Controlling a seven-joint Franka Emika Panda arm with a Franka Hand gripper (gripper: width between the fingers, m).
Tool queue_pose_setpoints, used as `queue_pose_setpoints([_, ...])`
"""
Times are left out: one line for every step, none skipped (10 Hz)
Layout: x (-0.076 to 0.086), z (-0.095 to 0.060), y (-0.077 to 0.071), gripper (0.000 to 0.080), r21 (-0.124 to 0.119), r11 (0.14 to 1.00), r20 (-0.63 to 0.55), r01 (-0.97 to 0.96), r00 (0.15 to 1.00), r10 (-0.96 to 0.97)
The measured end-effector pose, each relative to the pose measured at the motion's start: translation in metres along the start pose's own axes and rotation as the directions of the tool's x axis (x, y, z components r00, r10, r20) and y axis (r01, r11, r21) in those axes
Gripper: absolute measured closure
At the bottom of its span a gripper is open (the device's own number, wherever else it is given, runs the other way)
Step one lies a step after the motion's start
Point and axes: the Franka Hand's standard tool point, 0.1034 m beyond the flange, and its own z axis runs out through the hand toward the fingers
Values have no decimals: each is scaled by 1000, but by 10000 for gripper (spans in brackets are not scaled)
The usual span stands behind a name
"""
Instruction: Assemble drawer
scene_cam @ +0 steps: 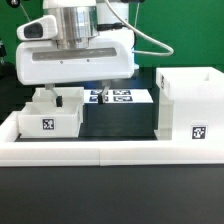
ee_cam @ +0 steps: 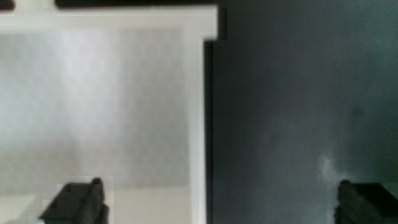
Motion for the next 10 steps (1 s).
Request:
queue_pose_setpoints([-8,9,2,150,-6,1000,5,1,1000,-1])
queue_pose_setpoints([-18,17,4,150,-18,1000,-3,-5,1000,5])
queue_pose_setpoints([-28,24,6,150,-30,1000,-10,-8,1000,8])
queue_pose_setpoints([-32,28,5,150,-33,999,-7,-7,1000,7])
queue_pose_setpoints([-32,31,5,150,-34,999,-6,-4,1000,4])
queue_pose_setpoints([-33,33,4,150,-35,999,-4,-3,1000,2])
queue_pose_setpoints([-33,34,2,150,-35,999,-4,0,1000,0])
queue_pose_setpoints([-29,33,0,150,-35,999,-8,4,1000,-5])
queue_pose_setpoints([-28,32,0,150,-36,999,-10,7,1000,-7])
queue_pose_setpoints([-29,33,1,150,-36,999,-9,5,1000,-6])
